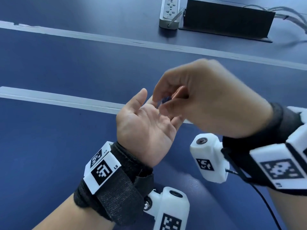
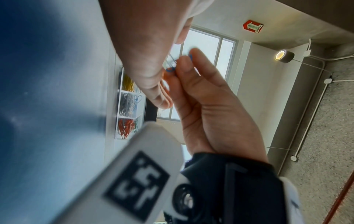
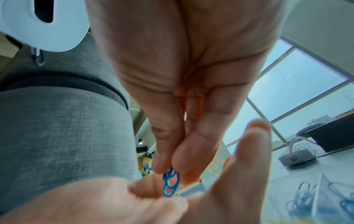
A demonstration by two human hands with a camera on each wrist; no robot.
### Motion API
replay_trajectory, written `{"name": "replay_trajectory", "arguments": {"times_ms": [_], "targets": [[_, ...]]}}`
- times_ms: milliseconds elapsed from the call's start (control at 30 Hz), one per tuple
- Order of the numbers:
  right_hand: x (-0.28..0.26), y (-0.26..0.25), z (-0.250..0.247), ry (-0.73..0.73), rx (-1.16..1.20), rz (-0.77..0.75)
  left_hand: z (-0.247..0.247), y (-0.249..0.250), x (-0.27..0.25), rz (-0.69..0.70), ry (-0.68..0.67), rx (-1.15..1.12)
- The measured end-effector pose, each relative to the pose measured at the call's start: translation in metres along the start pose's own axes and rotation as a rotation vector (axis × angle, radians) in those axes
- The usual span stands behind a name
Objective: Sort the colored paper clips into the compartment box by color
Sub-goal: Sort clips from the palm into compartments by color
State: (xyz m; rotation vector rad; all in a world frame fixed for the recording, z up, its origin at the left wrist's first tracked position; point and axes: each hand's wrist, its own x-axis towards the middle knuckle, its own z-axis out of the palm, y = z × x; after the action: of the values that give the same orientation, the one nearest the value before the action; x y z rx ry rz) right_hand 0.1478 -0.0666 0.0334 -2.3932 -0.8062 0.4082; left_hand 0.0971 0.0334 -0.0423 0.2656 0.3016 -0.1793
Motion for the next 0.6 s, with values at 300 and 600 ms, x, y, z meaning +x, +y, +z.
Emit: {"name": "replay_trajectory", "arguments": {"times_ms": [300, 600], "targets": [[0.031, 0.047, -0.042, 0.163, 0.001, 0.256, 0.0, 0.004, 0.001, 0.058, 0.066, 0.016], [0.044, 0.052, -0.026, 0.092, -0.207, 0.313, 0.001, 0.006, 0.001, 0.084, 0.052, 0.031]]}}
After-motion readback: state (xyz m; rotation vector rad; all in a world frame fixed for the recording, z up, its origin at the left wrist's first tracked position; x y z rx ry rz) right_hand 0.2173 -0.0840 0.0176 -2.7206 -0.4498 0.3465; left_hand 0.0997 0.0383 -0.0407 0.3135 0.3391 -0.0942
